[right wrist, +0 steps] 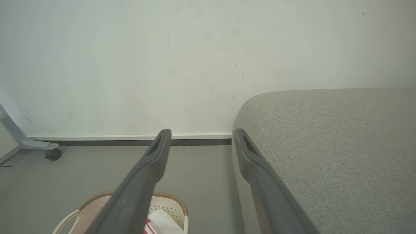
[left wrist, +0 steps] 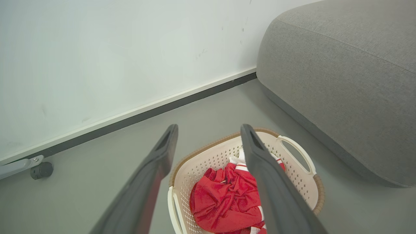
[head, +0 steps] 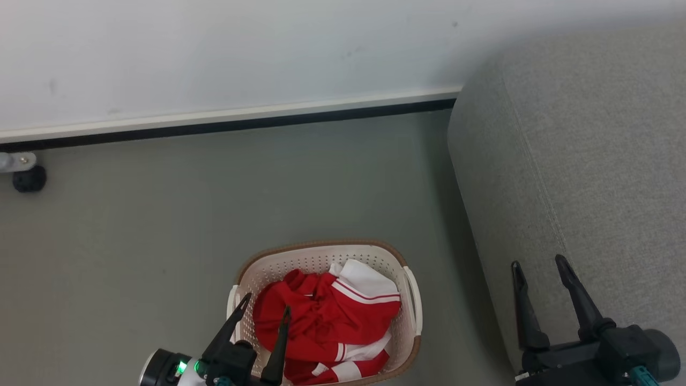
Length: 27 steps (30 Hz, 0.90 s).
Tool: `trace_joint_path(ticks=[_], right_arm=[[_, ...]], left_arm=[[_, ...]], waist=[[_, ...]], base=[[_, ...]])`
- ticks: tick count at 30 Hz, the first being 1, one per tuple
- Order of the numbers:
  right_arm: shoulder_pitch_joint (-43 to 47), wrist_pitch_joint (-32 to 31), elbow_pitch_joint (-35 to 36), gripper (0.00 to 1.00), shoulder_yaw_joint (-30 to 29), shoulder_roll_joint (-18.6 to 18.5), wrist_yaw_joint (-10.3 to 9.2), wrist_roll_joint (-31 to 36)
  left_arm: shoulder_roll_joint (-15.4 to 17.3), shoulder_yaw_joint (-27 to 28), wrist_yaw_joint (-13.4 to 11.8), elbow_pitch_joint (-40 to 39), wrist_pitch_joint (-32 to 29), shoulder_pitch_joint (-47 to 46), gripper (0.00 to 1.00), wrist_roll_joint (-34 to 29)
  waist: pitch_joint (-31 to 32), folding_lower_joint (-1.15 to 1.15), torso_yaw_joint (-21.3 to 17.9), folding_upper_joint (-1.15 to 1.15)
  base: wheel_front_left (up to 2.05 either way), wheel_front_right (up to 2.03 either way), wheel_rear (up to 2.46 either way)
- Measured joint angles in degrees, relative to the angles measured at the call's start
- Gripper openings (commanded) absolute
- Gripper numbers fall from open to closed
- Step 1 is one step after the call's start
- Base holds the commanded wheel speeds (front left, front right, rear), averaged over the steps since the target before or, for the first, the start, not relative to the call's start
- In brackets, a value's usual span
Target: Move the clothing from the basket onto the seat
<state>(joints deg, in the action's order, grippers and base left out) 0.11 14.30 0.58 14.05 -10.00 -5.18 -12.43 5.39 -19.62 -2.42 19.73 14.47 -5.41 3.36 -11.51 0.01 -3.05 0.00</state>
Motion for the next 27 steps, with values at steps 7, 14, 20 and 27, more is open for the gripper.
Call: trace_joint_path(ticks=[7, 14, 20, 27], right_arm=[[-2.2, 0.2, 2.7, 1.0, -0.2, -0.1, 0.0, 0.9], [-4.9, 0.4, 4.4, 1.0, 0.3, 0.7, 0.41, 0.9], [-7.8, 0.4, 5.3, 1.0, 1.3, 2.1, 1.03, 0.9], [-10.5, 0.4, 6.9, 1.0, 1.8, 3.3, 1.69, 0.9]], left_arm=[[-0.4, -2.2, 1.0, 5.2, -0.8, -5.5, 1.0, -1.4], [-0.9, -3.6, 1.5, 9.8, -2.3, -11.1, 1.0, -3.4], [-0.5, -3.6, 1.5, 13.8, -3.4, -14.3, 1.0, -4.4], [0.7, -2.7, 1.4, 17.0, -4.3, -18.1, 1.0, -4.9]], waist=[[-4.9, 0.0, -2.9, 0.0], [-9.9, 0.0, -6.2, 0.0], [-14.4, 0.0, -9.0, 0.01], [-19.6, 0.0, -12.2, 0.01]], base=[[0.0, 0.0, 0.0], [0.0, 0.0, 0.0], [0.0, 0.0, 0.0], [0.0, 0.0, 0.0]])
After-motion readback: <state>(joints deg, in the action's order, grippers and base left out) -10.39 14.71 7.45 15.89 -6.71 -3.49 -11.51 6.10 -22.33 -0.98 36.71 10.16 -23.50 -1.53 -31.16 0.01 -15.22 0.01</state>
